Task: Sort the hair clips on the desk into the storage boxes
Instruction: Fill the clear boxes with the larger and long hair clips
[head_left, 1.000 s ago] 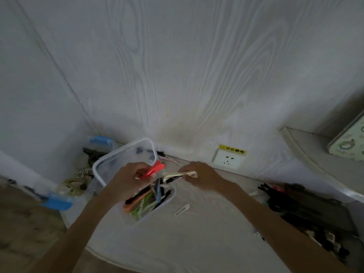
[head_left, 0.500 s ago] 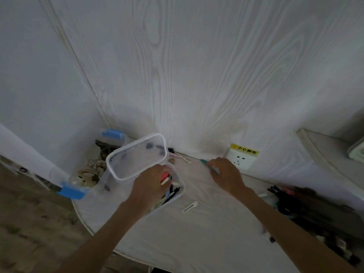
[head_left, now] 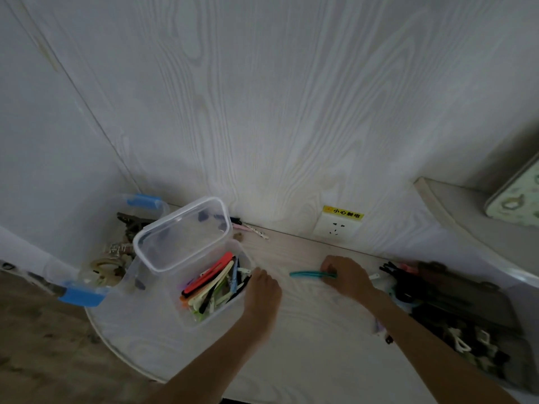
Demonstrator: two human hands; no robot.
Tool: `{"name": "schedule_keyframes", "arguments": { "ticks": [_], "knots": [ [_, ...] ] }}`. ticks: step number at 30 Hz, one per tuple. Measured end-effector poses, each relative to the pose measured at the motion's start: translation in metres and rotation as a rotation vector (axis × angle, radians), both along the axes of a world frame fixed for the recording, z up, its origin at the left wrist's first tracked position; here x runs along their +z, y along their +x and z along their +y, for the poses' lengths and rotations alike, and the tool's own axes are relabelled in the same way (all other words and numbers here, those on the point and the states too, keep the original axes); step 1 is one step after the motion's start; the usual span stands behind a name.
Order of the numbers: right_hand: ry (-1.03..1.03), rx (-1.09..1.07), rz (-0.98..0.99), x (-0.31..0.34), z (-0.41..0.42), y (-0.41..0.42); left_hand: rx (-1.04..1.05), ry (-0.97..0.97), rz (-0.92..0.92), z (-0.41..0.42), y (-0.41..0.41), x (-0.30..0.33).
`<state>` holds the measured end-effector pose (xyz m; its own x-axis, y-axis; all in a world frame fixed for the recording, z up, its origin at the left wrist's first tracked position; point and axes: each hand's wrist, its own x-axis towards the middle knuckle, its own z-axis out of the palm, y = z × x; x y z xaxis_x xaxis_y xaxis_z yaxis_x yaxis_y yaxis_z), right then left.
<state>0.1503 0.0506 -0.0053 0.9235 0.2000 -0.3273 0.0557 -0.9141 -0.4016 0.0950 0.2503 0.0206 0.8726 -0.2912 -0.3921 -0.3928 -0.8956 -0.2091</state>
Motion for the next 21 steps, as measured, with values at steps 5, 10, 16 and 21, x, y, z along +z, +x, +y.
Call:
{"name": "schedule_keyframes", "arguments": {
  "ticks": [5,10,16,21],
  "knots": [
    [0.400,-0.211,0.014,0.016,0.016,0.013,0.025,-0.167,0.008,0.006,-0.003,0.008],
    [0.590,-0.124,-0.042,0.051,0.060,0.025,0.092,-0.496,-0.163,0.019,-0.011,0.026],
    [0.500,0.160,-0.157,0.069,0.105,0.021,0.521,-0.845,-0.255,0.099,-0.022,0.052],
    [0.327,0.439,-0.267,0.049,0.145,0.005,0.676,-0.855,-0.157,0.148,-0.021,0.049]
  ]
}}
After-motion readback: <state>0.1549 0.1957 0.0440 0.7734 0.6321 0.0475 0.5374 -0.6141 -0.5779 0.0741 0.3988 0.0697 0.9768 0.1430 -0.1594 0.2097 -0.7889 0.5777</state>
